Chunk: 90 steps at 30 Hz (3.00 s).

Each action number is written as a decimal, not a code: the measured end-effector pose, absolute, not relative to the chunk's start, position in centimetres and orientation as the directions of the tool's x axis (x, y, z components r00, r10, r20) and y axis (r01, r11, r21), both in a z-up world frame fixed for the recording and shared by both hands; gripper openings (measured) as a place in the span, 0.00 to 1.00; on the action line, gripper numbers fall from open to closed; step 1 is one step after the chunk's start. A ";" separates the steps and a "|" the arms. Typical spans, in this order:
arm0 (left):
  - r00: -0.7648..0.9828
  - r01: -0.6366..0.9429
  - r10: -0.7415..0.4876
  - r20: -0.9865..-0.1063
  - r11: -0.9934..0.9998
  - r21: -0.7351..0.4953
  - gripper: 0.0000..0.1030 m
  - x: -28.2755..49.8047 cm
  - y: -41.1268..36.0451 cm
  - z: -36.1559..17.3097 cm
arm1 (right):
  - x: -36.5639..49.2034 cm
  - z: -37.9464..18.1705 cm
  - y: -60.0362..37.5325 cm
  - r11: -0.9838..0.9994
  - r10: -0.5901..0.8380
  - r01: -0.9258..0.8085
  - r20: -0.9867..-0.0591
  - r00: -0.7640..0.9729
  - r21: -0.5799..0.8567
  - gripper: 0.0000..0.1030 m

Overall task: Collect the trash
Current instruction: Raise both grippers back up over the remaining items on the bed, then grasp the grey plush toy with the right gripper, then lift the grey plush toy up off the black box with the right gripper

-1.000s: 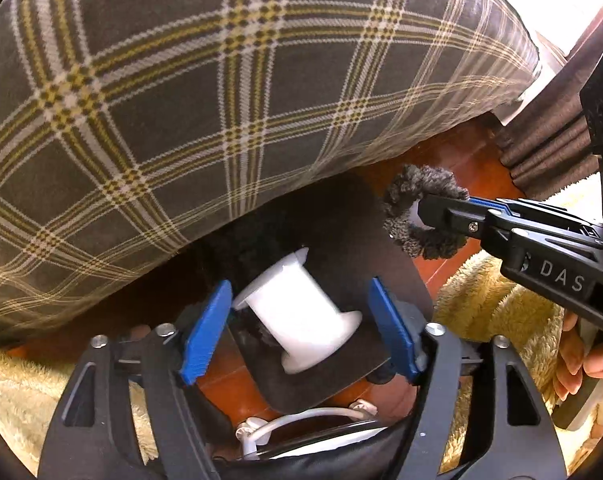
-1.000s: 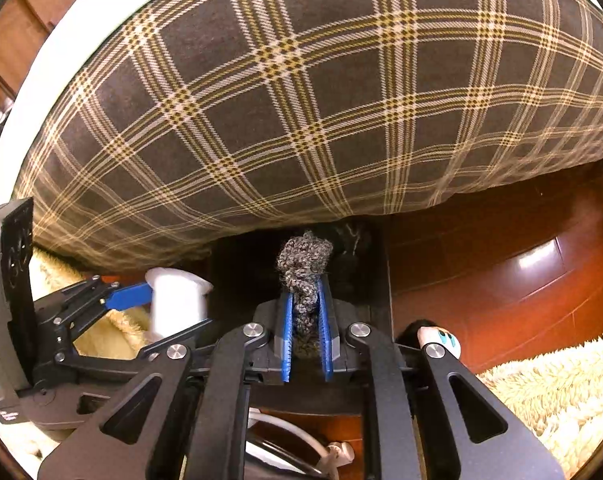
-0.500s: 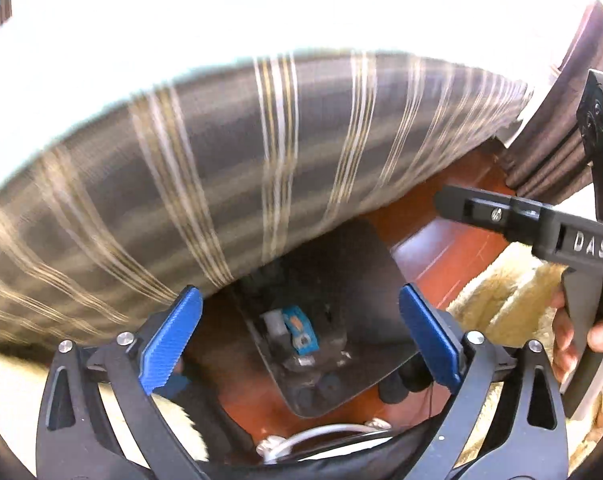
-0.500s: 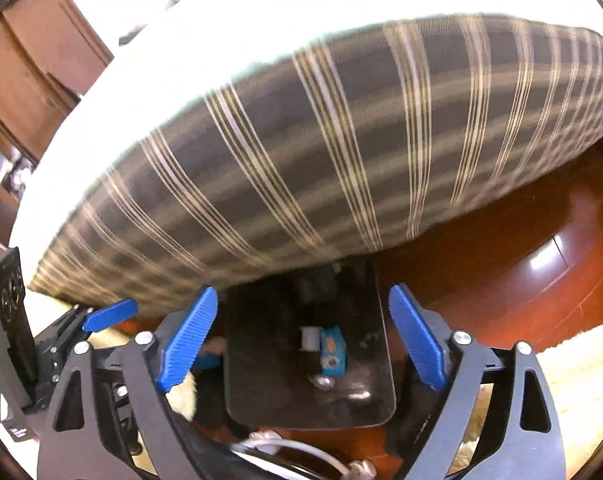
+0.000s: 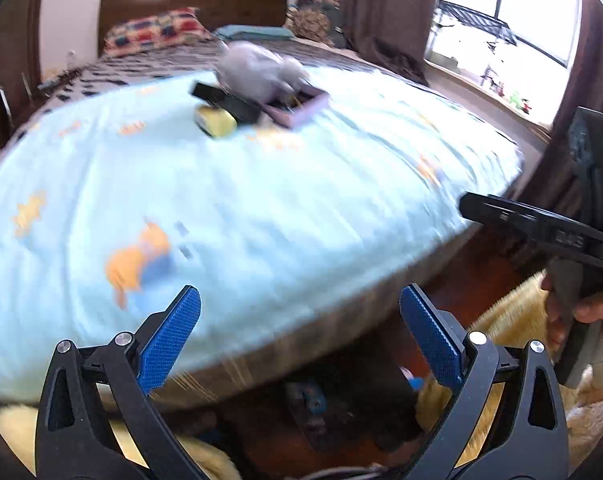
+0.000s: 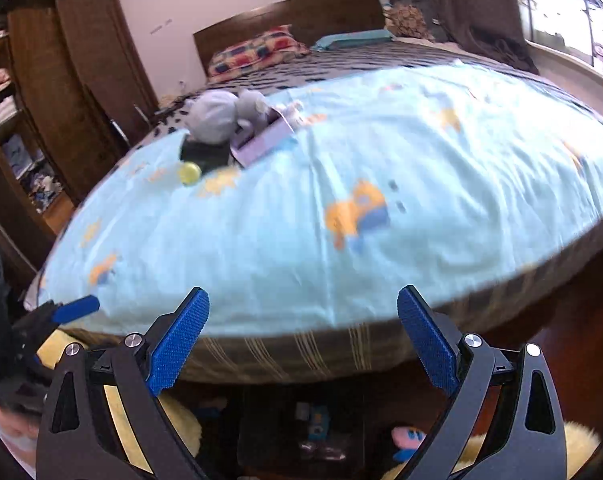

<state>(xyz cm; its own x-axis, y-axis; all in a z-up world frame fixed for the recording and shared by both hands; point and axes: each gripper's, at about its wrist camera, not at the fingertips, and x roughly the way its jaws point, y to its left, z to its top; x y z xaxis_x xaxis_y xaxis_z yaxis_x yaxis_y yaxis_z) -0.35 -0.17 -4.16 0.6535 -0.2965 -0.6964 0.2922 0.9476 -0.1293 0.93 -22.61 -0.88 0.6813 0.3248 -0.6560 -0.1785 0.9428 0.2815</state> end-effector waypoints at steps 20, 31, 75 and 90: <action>0.683 0.161 -0.190 -0.705 0.981 -0.108 0.92 13.8 2.6 -1.7 | 17.8 4.6 -13.1 0.926 0.378 -0.279 -0.622 0.686 0.255 0.93; 0.685 0.135 -0.174 -0.707 0.985 -0.112 0.92 15.2 3.8 -2.4 | 21.7 4.6 -9.0 0.909 0.417 -0.318 -0.601 0.682 0.270 0.93; 0.696 0.143 -0.159 -0.700 0.986 -0.082 0.90 18.8 1.8 -1.2 | 24.9 4.7 -9.5 0.929 0.352 -0.341 -0.642 0.682 0.146 0.68; 0.654 0.143 -0.147 -0.742 0.987 -0.069 0.44 24.6 -0.2 -2.2 | 22.6 8.7 -15.6 0.911 0.412 -0.324 -0.544 0.731 0.255 0.68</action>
<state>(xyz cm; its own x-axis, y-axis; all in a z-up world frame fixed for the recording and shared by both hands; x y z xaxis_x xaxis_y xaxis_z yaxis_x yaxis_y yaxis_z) 24.60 -0.24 -2.23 0.6537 -0.1469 -0.7423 0.1431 0.9873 -0.0693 22.56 -15.60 8.66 0.7305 0.4122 -0.5444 -0.3243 0.9110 0.2547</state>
